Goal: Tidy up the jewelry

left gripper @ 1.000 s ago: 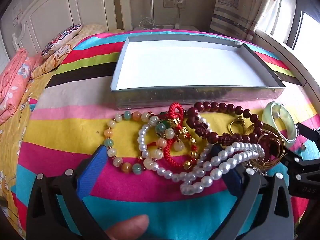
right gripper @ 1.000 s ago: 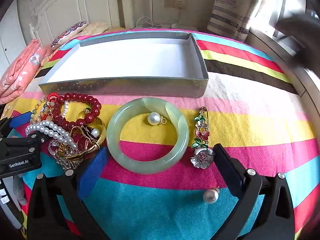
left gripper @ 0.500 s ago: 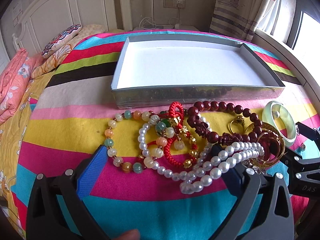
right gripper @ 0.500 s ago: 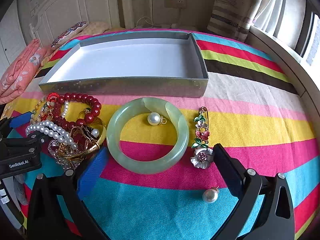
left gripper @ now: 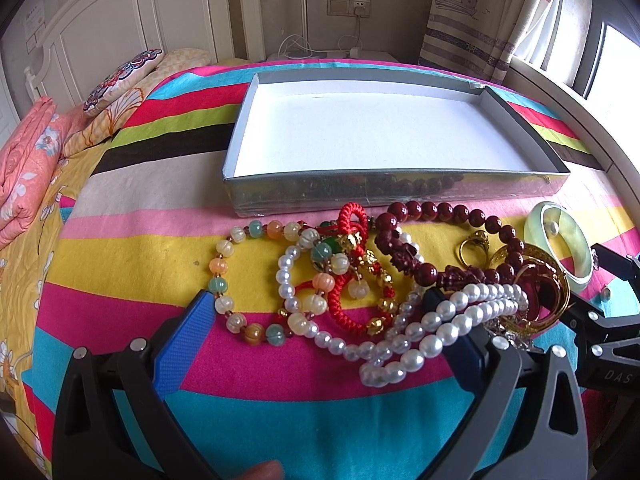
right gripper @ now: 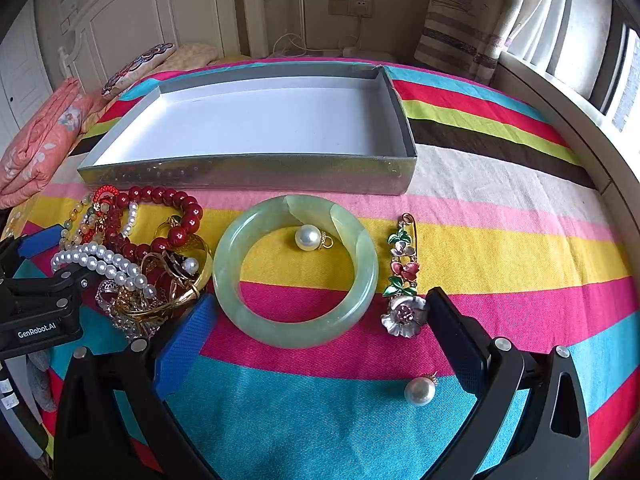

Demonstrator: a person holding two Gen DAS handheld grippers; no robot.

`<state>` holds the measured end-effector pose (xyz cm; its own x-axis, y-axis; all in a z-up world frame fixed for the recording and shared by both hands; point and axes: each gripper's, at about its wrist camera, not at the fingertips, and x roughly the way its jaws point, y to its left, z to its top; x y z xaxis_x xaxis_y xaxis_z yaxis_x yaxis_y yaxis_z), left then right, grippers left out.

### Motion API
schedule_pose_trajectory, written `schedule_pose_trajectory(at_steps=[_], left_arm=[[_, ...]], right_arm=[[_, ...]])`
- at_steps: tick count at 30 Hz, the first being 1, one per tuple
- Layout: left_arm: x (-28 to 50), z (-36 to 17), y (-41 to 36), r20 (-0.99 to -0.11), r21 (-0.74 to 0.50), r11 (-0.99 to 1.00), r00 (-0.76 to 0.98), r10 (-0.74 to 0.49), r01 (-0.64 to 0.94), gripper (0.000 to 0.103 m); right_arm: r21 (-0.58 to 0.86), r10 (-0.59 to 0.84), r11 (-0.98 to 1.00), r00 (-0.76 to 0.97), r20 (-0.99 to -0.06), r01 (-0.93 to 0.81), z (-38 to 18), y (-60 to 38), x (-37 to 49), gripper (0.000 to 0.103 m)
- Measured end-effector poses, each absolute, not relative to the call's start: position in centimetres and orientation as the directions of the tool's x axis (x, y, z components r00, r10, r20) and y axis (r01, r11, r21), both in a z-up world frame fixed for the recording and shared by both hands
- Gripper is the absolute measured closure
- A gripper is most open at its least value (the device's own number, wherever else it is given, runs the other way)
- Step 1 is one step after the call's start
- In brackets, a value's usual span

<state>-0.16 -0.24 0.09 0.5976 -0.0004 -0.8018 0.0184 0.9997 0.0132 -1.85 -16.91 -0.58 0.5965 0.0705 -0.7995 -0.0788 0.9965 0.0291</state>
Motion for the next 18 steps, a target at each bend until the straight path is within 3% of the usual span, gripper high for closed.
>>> schedule_pose_trajectory(at_steps=[18], left_arm=[[-0.17, 0.09, -0.26, -0.802, 0.013, 1.000, 0.598, 0.000, 0.018, 0.002]], right_arm=[[0.029, 0.070, 0.996, 0.597, -0.800, -0.079, -0.53, -16.83, -1.86, 0.004]])
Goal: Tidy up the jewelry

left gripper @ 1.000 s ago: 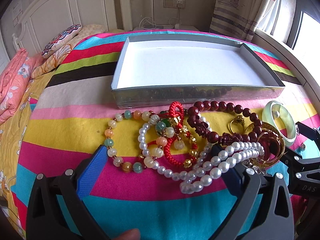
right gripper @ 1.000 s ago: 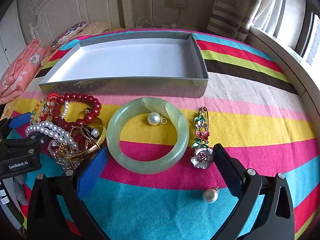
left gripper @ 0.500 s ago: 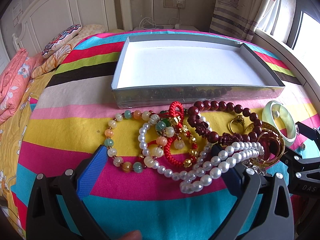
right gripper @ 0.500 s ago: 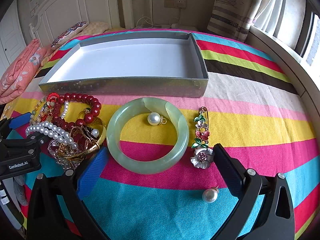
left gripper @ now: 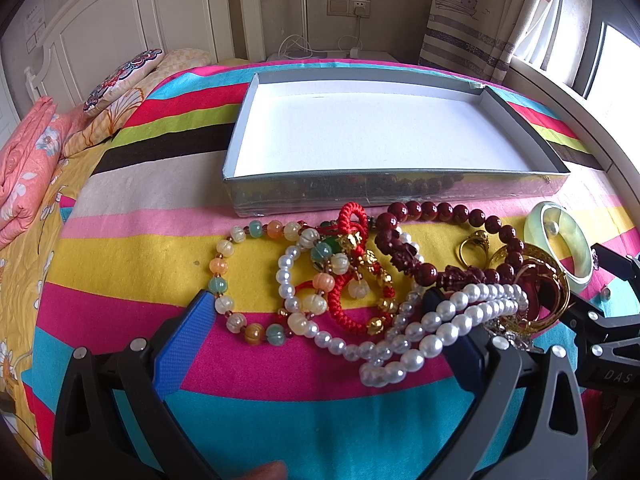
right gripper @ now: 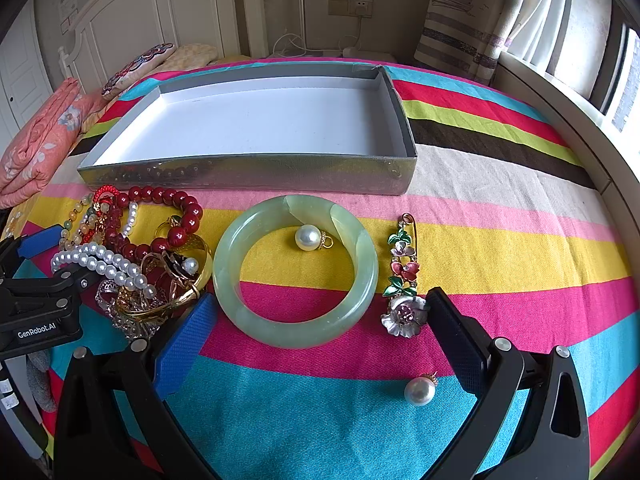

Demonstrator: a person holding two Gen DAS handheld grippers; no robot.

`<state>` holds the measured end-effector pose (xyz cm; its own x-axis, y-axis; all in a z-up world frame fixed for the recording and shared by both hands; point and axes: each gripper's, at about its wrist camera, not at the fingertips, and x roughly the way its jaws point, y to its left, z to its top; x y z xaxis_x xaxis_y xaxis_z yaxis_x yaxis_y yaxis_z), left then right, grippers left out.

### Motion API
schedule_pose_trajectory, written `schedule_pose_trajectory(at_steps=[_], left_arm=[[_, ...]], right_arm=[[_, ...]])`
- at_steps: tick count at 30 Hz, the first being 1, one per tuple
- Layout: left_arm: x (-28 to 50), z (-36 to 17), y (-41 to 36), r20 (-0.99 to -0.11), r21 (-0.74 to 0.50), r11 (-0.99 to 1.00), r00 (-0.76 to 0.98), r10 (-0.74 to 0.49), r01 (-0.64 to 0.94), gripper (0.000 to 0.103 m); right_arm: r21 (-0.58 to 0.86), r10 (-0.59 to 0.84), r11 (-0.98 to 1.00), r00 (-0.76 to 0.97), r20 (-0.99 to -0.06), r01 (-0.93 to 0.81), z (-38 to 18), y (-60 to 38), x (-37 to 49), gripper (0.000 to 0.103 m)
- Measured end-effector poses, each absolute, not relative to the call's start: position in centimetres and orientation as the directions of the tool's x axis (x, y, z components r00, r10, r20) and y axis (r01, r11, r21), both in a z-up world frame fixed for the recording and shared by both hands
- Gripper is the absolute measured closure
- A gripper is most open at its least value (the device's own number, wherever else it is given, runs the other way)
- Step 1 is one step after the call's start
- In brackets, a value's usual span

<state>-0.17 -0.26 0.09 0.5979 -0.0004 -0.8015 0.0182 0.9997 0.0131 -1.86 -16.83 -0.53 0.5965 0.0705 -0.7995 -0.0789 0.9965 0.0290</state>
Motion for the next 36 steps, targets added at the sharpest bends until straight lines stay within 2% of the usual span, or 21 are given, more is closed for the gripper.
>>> schedule_pose_trajectory(at_steps=[19, 31, 33, 36], left_arm=[[-0.2, 0.1, -0.3, -0.801, 0.013, 1.000, 0.598, 0.000, 0.018, 0.002], [-0.2, 0.1, -0.3, -0.801, 0.013, 1.000, 0.598, 0.000, 0.018, 0.002], [-0.2, 0.1, -0.3, -0.801, 0.013, 1.000, 0.598, 0.000, 0.018, 0.002], [-0.2, 0.1, -0.3, -0.801, 0.013, 1.000, 0.598, 0.000, 0.018, 0.002]], right_arm=[[0.030, 0.071, 0.996, 0.596, -0.799, -0.078, -0.7, -16.9, -1.8, 0.004], [0.030, 0.102, 0.990, 0.558, -0.824, -0.137, 0.1, -16.7, -1.6, 0.004], [0.065, 0.149, 0.983, 0.533, -0.833, -0.173, 0.3, -17.1, -1.7, 0.004], [0.220, 0.274, 0.962, 0.568, -0.776, -0.163, 1.7, -20.1, -2.7, 0.004]])
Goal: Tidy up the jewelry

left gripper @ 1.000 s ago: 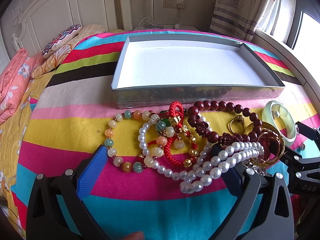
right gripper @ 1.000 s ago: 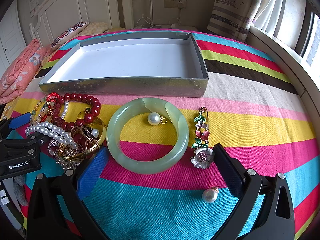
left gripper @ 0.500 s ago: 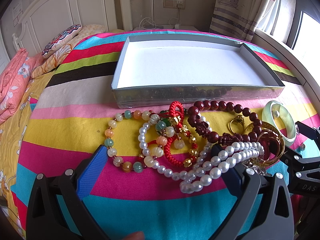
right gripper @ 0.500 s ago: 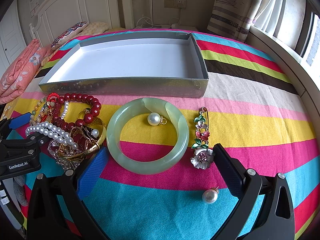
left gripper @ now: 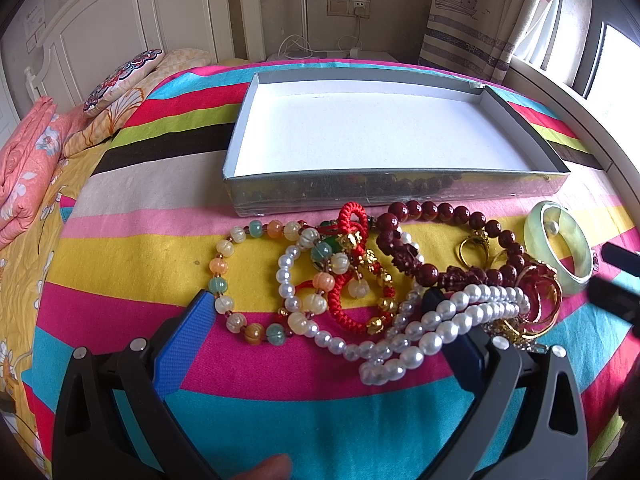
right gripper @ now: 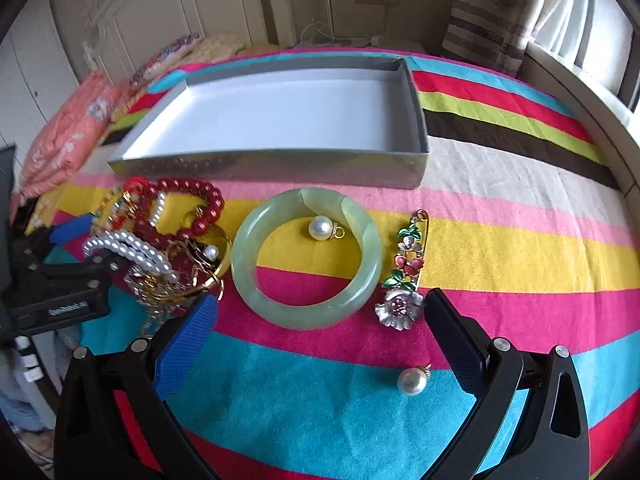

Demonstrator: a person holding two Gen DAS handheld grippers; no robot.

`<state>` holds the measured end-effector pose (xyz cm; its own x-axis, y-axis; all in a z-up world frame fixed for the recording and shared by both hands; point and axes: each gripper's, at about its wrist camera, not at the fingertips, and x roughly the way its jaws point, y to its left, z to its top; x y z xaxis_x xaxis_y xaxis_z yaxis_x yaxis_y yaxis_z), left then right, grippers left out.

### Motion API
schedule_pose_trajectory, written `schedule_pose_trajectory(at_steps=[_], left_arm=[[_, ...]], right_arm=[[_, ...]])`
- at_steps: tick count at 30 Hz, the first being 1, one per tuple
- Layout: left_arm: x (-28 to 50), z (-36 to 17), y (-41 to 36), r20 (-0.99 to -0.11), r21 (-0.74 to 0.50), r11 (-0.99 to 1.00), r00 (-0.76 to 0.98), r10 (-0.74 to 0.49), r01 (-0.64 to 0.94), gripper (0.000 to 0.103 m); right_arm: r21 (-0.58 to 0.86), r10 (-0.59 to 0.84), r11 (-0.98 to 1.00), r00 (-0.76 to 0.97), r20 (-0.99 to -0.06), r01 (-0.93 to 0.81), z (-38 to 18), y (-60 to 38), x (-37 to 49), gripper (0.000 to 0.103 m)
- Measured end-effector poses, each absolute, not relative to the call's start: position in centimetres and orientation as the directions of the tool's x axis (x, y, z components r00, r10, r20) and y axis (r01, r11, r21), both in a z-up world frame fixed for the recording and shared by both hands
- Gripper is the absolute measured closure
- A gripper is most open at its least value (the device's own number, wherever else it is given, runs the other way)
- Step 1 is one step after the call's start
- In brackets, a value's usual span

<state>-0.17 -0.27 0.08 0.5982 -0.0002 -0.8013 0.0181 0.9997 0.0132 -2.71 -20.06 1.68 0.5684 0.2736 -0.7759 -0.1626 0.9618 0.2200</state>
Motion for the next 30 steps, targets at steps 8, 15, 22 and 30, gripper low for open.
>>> schedule_pose_trajectory(at_steps=[8, 15, 22, 30], left_arm=[[-0.2, 0.0, 0.0, -0.801, 0.013, 1.000, 0.598, 0.001, 0.017, 0.002], [-1.6, 0.0, 0.6, -0.806, 0.013, 1.000, 0.592, 0.001, 0.016, 0.002], [-3.2, 0.1, 1.1, -0.814, 0.002, 0.992, 0.576, -0.073, 0.128, 0.002], [-4.4, 0.4, 0.0, -0.791, -0.055, 0.967, 0.580, -0.193, 0.248, 0.003]], right_arm=[[0.430, 0.429, 0.884, 0.680, -0.595, -0.182, 5.2, -26.1, -6.3, 0.004], [0.165, 0.286, 0.958, 0.737, -0.613, -0.235, 6.0, -22.9, -7.3, 0.004], [-0.115, 0.219, 0.897, 0.656, -0.722, -0.426, 3.9, -16.8, -6.2, 0.046], [-0.235, 0.143, 0.809, 0.568, -0.810, -0.539, 1.0, -13.4, -3.3, 0.065]])
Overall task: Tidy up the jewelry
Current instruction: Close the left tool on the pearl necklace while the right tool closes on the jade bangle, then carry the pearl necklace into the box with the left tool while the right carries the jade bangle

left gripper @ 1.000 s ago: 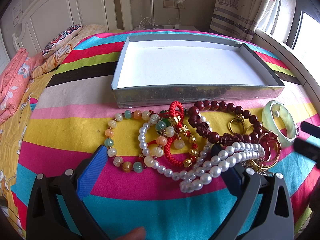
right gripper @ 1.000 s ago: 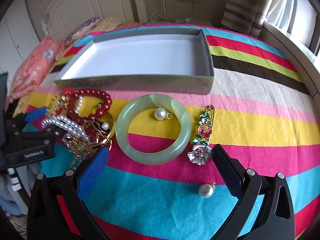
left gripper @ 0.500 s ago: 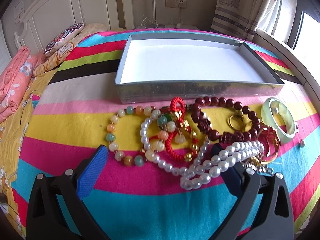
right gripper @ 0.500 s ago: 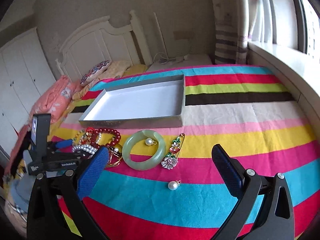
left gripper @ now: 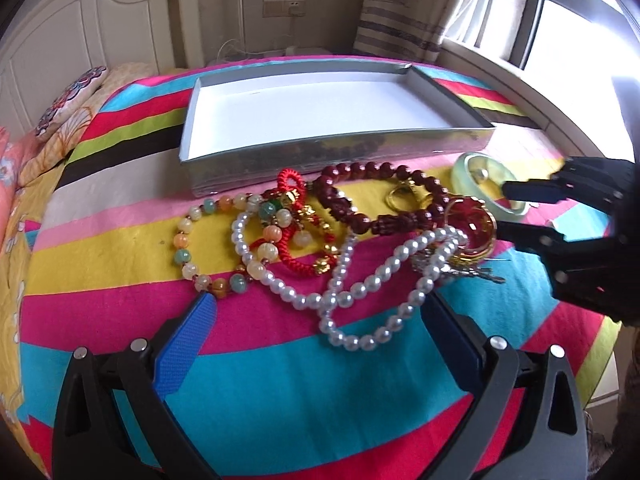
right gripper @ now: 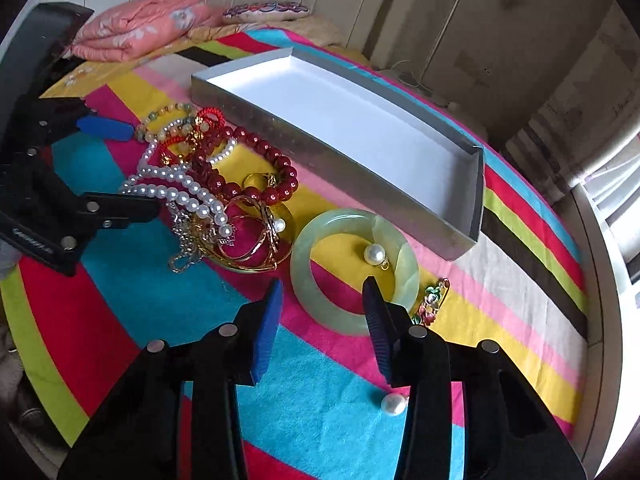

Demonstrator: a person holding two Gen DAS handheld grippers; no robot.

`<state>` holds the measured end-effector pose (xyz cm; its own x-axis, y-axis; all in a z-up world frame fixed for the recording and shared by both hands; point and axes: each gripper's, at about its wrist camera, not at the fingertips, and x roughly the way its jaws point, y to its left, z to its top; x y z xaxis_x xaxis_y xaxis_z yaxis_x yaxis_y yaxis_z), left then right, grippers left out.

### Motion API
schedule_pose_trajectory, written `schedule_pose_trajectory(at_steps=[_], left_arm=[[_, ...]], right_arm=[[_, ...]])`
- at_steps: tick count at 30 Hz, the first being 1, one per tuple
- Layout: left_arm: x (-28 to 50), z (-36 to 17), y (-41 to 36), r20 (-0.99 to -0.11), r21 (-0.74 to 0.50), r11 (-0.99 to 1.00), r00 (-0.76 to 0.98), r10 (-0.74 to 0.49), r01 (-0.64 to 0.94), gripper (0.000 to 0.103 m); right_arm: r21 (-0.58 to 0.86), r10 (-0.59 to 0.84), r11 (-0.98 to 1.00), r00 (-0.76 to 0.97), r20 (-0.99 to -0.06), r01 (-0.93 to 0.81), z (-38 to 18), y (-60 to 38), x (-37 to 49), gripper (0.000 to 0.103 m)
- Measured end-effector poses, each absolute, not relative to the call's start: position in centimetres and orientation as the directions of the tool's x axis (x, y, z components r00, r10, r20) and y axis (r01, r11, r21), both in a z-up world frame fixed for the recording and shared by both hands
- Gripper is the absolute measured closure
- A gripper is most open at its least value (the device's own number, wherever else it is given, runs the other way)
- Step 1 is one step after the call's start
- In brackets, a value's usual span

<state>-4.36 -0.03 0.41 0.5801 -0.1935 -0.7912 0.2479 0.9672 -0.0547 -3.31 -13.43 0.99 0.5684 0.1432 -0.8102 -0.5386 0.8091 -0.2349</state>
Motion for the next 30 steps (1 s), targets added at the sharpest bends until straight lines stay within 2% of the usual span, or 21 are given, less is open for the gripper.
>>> schedule_pose_trajectory(at_steps=[3, 6, 8, 12, 14, 16, 17, 19, 23, 30], left_arm=[[-4.7, 0.5, -0.2, -0.782, -0.071, 0.961, 0.583, -0.220, 0.267, 0.005], [-5.2, 0.7, -0.8, -0.769, -0.064, 0.951, 0.592, -0.240, 0.302, 0.014], [-5.7, 0.9, -1.2, -0.757, -0.042, 0.948, 0.608, -0.237, 0.316, 0.024], [-6.4, 1.2, -1.9, -0.742, -0.003, 0.942, 0.631, -0.227, 0.336, 0.031], [-6.2, 0.9, -2.3, -0.758, 0.008, 0.941, 0.616, -0.215, 0.339, 0.054], [-6.1, 0.7, -2.5, -0.765, 0.024, 0.939, 0.611, -0.203, 0.342, 0.070], [-6.2, 0.7, -2.7, -0.763, 0.030, 0.936, 0.613, -0.205, 0.350, 0.083], [-6.5, 0.7, -2.7, -0.758, 0.036, 0.934, 0.619, -0.206, 0.355, 0.095], [-7.0, 1.2, -1.8, -0.722, 0.004, 0.941, 0.652, -0.231, 0.338, 0.096], [-7.8, 2.4, 0.2, -0.657, -0.099, 0.948, 0.696, -0.290, 0.302, 0.096]], right_arm=[[-0.194, 0.181, 0.803, 0.541, -0.821, -0.563, 1.0, -13.4, -2.4, 0.072], [-0.147, 0.219, 0.807, 0.521, -0.825, -0.572, 1.1, -13.7, -1.9, 0.075], [-0.100, 0.258, 0.815, 0.512, -0.820, -0.571, 1.0, -14.1, -2.0, 0.081], [-0.063, 0.292, 0.836, 0.540, -0.789, -0.545, 0.8, -14.7, -2.4, 0.082], [-0.047, 0.303, 0.844, 0.547, -0.780, -0.534, 0.8, -14.9, -2.4, 0.085], [-0.043, 0.303, 0.850, 0.553, -0.777, -0.526, 0.8, -15.1, -2.4, 0.087], [-0.039, 0.305, 0.852, 0.554, -0.774, -0.523, 0.8, -15.2, -2.4, 0.087], [-0.026, 0.314, 0.855, 0.557, -0.769, -0.517, 0.9, -15.3, -2.3, 0.087], [0.019, 0.346, 0.864, 0.568, -0.746, -0.502, 1.1, -16.1, -2.3, 0.087], [0.200, 0.491, 0.851, 0.604, -0.628, -0.485, 2.5, -19.6, -3.1, 0.087]])
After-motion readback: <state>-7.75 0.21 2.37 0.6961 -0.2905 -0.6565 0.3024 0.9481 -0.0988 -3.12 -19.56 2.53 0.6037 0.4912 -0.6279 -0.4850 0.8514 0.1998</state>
